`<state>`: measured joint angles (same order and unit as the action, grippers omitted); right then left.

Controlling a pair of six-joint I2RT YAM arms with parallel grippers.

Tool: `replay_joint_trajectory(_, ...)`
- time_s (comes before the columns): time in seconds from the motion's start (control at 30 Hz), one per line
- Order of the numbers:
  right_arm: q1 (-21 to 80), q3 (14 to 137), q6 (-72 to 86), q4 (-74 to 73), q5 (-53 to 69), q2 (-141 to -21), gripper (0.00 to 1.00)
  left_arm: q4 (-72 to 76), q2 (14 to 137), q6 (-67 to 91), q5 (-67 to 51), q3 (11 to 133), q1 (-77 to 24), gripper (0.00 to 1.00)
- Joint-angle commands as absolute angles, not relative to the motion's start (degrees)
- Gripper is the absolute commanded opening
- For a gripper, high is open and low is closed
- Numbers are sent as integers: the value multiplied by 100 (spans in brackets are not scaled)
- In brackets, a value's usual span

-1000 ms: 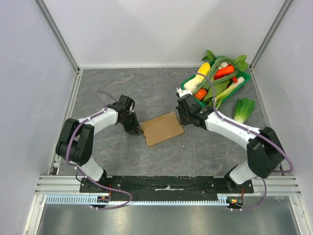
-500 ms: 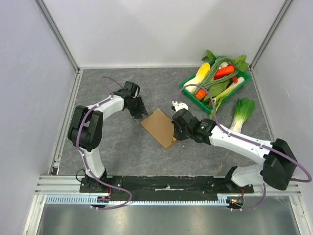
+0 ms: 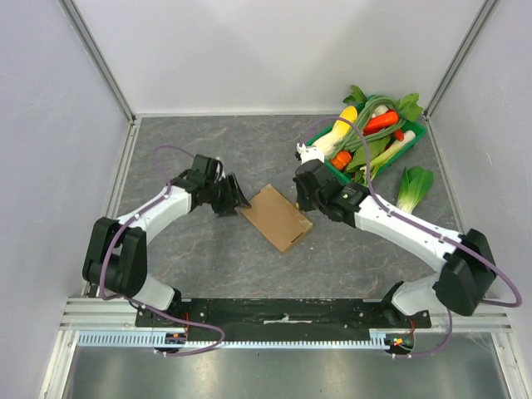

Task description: Unpack the express box

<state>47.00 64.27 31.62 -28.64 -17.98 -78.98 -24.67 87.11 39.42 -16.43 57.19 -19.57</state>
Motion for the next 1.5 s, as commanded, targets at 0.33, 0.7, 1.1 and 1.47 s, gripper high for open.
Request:
replay_joint_trajectory(0.33, 3753, 6917, 2733, -1820, -1512, -9246, 0, -1327, 9087, 4368, -2708, 4702, -2347, 59)
replay_joint_trajectory(0.7, 3762, 6943, 2751, -1837, -827, -9413, 0, -1099, 9387, 4807, -2153, 4368, -2347, 50)
replay_joint_trajectory(1.1, 3753, 6812, 3014, -1960, -53, -8790, 0, -1512, 9378, 4852, -1837, 4131, -2347, 33)
replay_joint_trajectory(1.47, 3866, 6847, 2979, -2276, 334, -8403, 0, -1591, 9229, 4825, -1661, 4069, -2347, 33)
